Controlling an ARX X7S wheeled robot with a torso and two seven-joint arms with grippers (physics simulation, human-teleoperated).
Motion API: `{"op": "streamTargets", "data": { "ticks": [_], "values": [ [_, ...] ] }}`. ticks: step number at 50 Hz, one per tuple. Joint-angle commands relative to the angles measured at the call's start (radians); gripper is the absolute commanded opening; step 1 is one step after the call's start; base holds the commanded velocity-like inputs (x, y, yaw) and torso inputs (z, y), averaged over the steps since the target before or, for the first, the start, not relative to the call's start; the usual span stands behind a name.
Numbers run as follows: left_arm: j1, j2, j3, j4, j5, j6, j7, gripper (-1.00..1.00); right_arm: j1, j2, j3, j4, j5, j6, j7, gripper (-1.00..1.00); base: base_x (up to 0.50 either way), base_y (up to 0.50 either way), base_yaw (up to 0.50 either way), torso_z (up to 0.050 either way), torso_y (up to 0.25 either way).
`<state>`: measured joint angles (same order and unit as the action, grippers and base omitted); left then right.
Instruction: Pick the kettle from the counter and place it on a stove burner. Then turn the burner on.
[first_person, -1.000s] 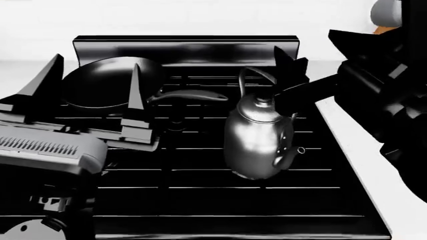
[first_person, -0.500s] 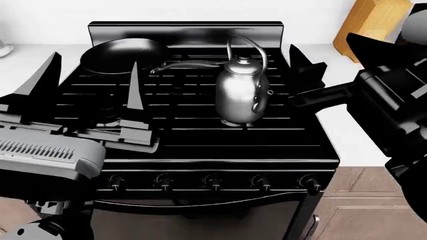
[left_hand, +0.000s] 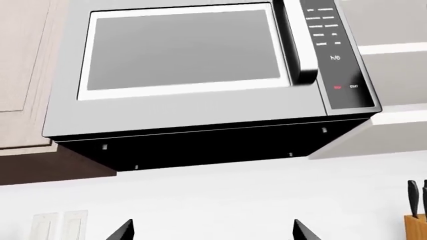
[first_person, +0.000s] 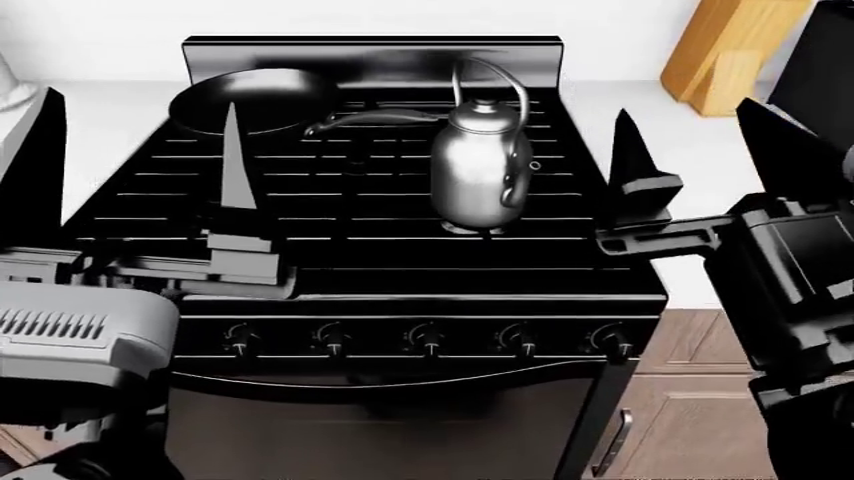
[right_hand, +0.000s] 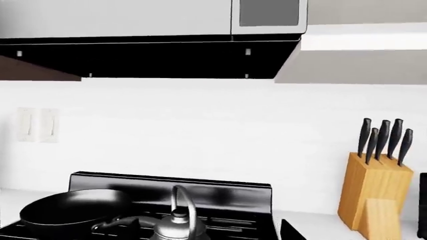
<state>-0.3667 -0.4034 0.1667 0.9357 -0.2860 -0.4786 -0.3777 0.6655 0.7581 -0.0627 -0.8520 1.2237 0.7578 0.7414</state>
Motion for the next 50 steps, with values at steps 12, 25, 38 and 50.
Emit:
{"op": "streamTargets", "data": {
  "ticks": [12,25,38,50],
  "values": [
    [-0.003,-0.014,-0.004,0.073,0.033,0.038,-0.044,1.00,-0.440,-0.079,0.007,-0.111,-0.570,-0.253,-0.045,1.00,0.00,0.00,0.00,-0.050,0.000],
    [-0.016,-0.076,0.026,0.109,0.008,0.055,-0.133,1.00,-0.486,-0.095,-0.054,-0.081,-0.679,-0.240,-0.001,1.00,0.00,0.00,0.00,-0.050,0.000],
    [-0.058,-0.208,0.106,0.108,-0.062,0.101,-0.288,1.00,-0.540,-0.102,-0.080,-0.024,-0.701,-0.265,-0.013,1.00,0.00,0.00,0.00,-0.050,0.000],
    [-0.078,-0.259,0.151,0.099,-0.081,0.138,-0.345,1.00,-0.563,-0.101,-0.067,0.021,-0.670,-0.287,-0.040,1.00,0.00,0.00,0.00,-0.050,0.000]
  ]
}}
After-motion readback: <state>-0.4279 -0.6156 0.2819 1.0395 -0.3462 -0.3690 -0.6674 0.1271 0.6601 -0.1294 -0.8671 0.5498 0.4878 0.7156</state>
